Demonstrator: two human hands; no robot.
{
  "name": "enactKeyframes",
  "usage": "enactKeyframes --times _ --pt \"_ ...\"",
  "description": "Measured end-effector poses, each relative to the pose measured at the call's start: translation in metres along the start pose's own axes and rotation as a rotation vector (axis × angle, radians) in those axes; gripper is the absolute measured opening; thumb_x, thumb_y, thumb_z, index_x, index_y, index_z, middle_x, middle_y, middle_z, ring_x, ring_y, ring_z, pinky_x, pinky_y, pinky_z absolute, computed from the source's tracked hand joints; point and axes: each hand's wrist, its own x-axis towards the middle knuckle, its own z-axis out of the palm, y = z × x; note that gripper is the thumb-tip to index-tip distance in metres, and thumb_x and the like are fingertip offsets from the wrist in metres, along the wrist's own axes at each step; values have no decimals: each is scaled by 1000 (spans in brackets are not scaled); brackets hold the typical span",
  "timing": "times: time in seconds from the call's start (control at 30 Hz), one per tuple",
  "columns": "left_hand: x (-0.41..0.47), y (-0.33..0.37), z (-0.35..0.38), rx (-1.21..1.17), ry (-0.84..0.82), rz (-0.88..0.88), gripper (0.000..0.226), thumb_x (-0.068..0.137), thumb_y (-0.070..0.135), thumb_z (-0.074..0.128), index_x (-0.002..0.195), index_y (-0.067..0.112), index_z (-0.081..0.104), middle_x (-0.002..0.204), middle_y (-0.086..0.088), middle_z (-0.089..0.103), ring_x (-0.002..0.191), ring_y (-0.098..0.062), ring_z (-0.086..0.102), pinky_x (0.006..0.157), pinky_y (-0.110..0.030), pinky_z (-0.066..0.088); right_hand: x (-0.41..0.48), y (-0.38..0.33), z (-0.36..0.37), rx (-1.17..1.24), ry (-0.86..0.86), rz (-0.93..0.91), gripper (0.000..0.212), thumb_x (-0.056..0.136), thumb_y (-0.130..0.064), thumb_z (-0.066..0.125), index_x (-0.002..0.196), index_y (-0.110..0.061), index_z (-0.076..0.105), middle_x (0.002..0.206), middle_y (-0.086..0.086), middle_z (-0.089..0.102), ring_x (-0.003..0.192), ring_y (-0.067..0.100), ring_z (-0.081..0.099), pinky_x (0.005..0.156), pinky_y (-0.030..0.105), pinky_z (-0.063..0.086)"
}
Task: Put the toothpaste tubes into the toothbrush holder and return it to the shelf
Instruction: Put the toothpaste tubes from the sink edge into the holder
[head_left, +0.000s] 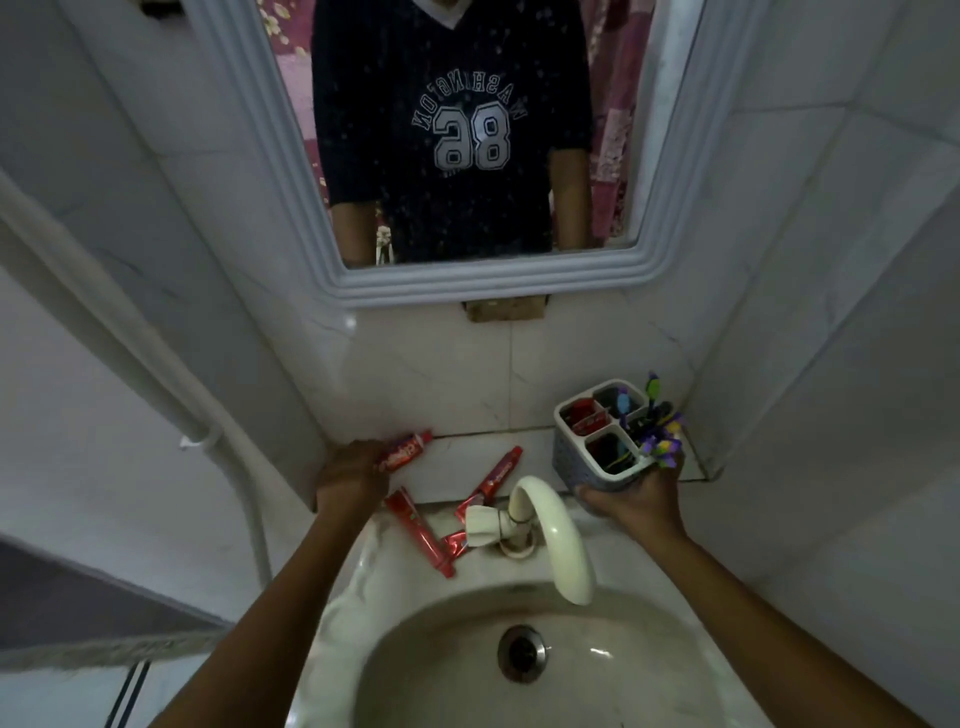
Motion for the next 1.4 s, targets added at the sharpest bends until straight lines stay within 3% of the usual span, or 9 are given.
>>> enactKeyframes --times 0.23,0.6,0.73,0.8,0.9,1.03,1.13,1.27,1.4 --pt "37 -8 10 278 -208 24 51 90 42 56 136 20 50 136 -10 55 124 -31 55 98 -39 46 3 -5 2 31 -12 111 115 58 7 97 154 0 34 153 16 54 142 28 52 123 51 40" --pt "30 80 -46 70 -46 280 51 64 41 79 108 19 64 101 -1 54 82 -20 57 67 -30 47 6 -17 10 538 -92 298 106 65 9 93 154 -1 37 153 15 55 138 22 53 117 33 40" --pt "14 150 -74 31 113 562 56 70 38 78 119 18 62 113 -3 58 92 -22 62 77 -34 54 -19 -34 -1 139 -131 200 63 96 -33 69 151 -9 51 125 16 76 107 32 76 93 49 63" --pt "16 184 -86 102 161 681 61 74 36 76 129 16 58 122 -5 58 102 -25 61 87 -37 53 -23 -38 1 290 -126 271 60 99 -52 49 148 -17 58 133 18 72 120 40 70 101 55 56" --pt "25 226 -96 299 189 844 55 81 31 70 132 13 57 126 -8 55 110 -28 56 93 -40 48 -33 -49 0 278 -92 234 52 101 -28 57 151 -14 50 148 19 62 112 37 69 89 53 61" --pt "32 267 -91 681 162 1048 40 84 15 63 124 12 61 127 -10 52 115 -32 52 101 -44 38 -17 -20 -8 -129 -126 129 96 64 -17 98 145 2 50 135 19 66 115 27 68 96 31 57" --pt "37 286 -77 899 160 1200 33 89 4 53 120 10 63 134 -11 52 122 -33 50 114 -44 29 -23 -29 -5 -166 -137 44 32 98 -31 69 124 -14 75 112 9 81 87 23 79 75 30 64" --pt "46 298 -65 986 183 1323 31 94 5 47 119 12 64 137 -11 52 131 -32 46 123 -44 17 -25 -31 -10 -291 -86 -70 60 93 -34 74 146 -11 56 123 8 74 105 23 66 80 26 61" --pt "52 294 -57 942 214 1413 44 98 6 35 139 11 49 150 -14 43 148 -34 27 125 -46 6 -23 -34 -3 11 -102 4 59 94 -62 45 132 -25 71 129 9 74 120 36 61 87 53 58"
